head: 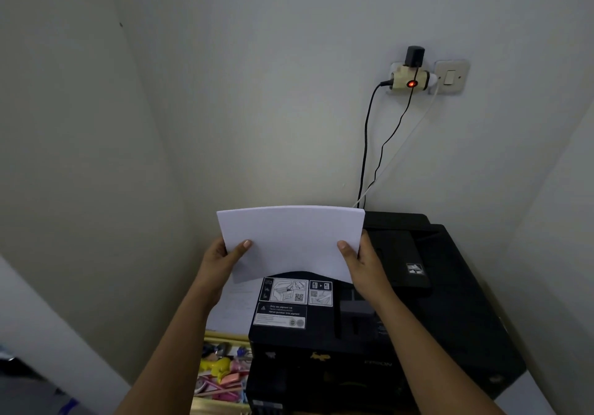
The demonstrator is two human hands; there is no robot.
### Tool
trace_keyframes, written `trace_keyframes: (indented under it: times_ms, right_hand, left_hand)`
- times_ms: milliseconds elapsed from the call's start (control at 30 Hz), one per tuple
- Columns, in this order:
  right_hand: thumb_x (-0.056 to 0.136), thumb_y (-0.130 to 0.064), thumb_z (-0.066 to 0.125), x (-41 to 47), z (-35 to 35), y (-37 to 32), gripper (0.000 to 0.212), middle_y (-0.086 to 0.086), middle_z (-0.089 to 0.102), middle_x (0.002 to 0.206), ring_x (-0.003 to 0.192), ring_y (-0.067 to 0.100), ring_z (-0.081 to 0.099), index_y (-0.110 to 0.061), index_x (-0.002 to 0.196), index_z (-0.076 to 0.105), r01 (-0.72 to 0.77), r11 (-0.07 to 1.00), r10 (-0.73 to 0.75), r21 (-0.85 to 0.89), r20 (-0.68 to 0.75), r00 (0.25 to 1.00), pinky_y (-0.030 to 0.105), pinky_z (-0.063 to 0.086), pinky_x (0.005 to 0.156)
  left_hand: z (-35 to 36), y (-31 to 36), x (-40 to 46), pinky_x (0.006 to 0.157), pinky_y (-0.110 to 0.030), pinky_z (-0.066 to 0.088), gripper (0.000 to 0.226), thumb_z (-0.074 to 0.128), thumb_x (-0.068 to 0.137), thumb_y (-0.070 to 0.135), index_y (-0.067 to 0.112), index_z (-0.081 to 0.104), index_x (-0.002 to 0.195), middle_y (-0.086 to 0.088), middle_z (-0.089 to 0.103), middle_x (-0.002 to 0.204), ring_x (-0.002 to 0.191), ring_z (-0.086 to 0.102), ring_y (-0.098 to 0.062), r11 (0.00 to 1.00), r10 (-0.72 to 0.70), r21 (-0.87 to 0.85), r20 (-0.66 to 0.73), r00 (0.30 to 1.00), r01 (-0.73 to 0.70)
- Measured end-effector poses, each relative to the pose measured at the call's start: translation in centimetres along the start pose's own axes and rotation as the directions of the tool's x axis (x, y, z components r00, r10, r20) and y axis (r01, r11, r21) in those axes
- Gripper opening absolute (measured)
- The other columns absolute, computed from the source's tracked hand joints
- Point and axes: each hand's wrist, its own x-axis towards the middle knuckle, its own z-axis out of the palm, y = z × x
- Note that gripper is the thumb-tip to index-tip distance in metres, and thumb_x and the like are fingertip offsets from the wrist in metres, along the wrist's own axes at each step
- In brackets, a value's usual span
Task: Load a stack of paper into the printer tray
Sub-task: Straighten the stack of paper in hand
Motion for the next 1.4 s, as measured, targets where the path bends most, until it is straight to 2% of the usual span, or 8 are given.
trace_keyframes:
  times_ms: [233, 467, 667, 800, 967, 1067, 1167, 1400]
  right_hand:
    - [0.111, -0.038, 0.061, 0.4, -0.8, -1.0, 0.048, -0.018, 0.068, 0.14, 0.12, -0.006, 0.067, -0.035, 0.157, 0.049, 0.016, 1.0, -0.016, 0.003, 0.027, 1.0, 0.03, 0.056, 0.103]
    - [0.109, -0.03, 0.065, -0.2, -2.2, -2.7, 0.044, -0.013, 0.075, 0.137, 0.123, 0.007, 0.072, -0.031, 0.152, 0.055, 0.031, 0.997, -0.038, 0.071, 0.089, 0.995, 0.033, 0.06, 0.102]
    - [0.107, -0.023, 0.069, -0.9, -2.8, -4.8, 0.036, -0.009, 0.08, 0.128, 0.117, 0.015, 0.077, -0.025, 0.143, 0.065, -0.02, 0.963, 0.004, 0.268, 0.059, 0.998, 0.027, 0.064, 0.088]
    - [0.104, -0.023, 0.073, -1.1, -3.0, -5.0, 0.032, -0.002, 0.081, 0.129, 0.119, 0.021, 0.077, -0.026, 0.136, 0.071, -0.088, 0.934, 0.058, 0.347, 0.095, 0.994, 0.037, 0.061, 0.098]
    - [0.098, -0.014, 0.078, -1.7, -2.6, -4.2, 0.036, 0.014, 0.079, 0.131, 0.11, 0.028, 0.077, -0.018, 0.133, 0.073, -0.125, 0.883, 0.09, 0.453, 0.099, 0.991, 0.044, 0.062, 0.095]
    - [0.092, -0.013, 0.086, -1.7, -1.4, -4.7, 0.057, 0.017, 0.075, 0.136, 0.121, 0.032, 0.075, -0.022, 0.144, 0.065, -0.089, 0.859, 0.04, 0.505, 0.107, 0.993, 0.051, 0.06, 0.105]
    - [0.095, -0.008, 0.084, -1.5, 0.4, -6.0, 0.074, 0.009, 0.072, 0.144, 0.132, 0.026, 0.071, -0.032, 0.155, 0.047, -0.057, 0.834, -0.018, 0.548, 0.13, 0.991, 0.054, 0.06, 0.106]
    - [0.103, -0.02, 0.075, -1.1, 2.4, -7.3, 0.029, -0.001, 0.081, 0.128, 0.121, 0.018, 0.076, -0.022, 0.132, 0.072, -0.072, 0.834, 0.053, 0.547, 0.051, 0.997, 0.059, 0.055, 0.113]
  left_hand:
    - [0.2, 0.4, -0.2, 0.106, -0.05, 0.058, 0.03, 0.077, 0.098, 0.038, 0.033, 0.072, 0.127, 0.005, 0.078, 0.129, 0.124, 0.07, -0.025, 1.0, -0.013, 0.024, 0.017, 1.0, 0.013]
    - [-0.6, 1.7, -0.1, 0.112, -0.059, 0.054, 0.055, 0.087, 0.088, 0.045, 0.027, 0.07, 0.137, 0.002, 0.078, 0.134, 0.127, 0.072, -0.028, 1.0, -0.002, -0.027, 0.089, 0.996, 0.005]
    - [0.7, 3.2, -0.5, 0.1, -0.044, 0.061, 0.033, 0.075, 0.099, 0.022, 0.029, 0.071, 0.131, 0.003, 0.081, 0.128, 0.118, 0.077, -0.022, 0.992, 0.011, -0.129, 0.108, 0.994, 0.003]
    - [0.7, 3.1, -0.5, 0.107, -0.048, 0.056, 0.078, 0.099, 0.063, 0.054, 0.027, 0.071, 0.131, 0.002, 0.081, 0.13, 0.118, 0.077, -0.023, 0.981, -0.004, -0.195, 0.082, 0.997, 0.02]
    - [1.7, 2.1, -0.5, 0.114, -0.053, 0.05, 0.022, 0.071, 0.101, 0.017, 0.023, 0.069, 0.123, 0.008, 0.085, 0.113, 0.12, 0.071, -0.027, 0.93, -0.103, -0.36, -0.044, 0.994, 0.08]
    - [2.9, 1.5, -0.8, 0.118, -0.057, 0.048, 0.033, 0.07, 0.103, 0.015, 0.019, 0.066, 0.135, -0.003, 0.076, 0.136, 0.136, 0.065, -0.032, 0.878, -0.153, -0.468, -0.081, 0.985, 0.098]
    - [4.6, 0.9, -1.3, 0.113, -0.059, 0.051, 0.036, 0.072, 0.102, 0.016, 0.021, 0.062, 0.136, -0.004, 0.072, 0.137, 0.126, 0.067, -0.029, 0.824, -0.235, -0.546, -0.086, 0.968, 0.152]
    - [7.2, 0.3, -2.1, 0.111, -0.067, 0.05, 0.026, 0.07, 0.104, 0.021, 0.024, 0.065, 0.13, -0.004, 0.073, 0.134, 0.132, 0.063, -0.036, 0.79, -0.257, -0.584, -0.039, 0.966, 0.186]
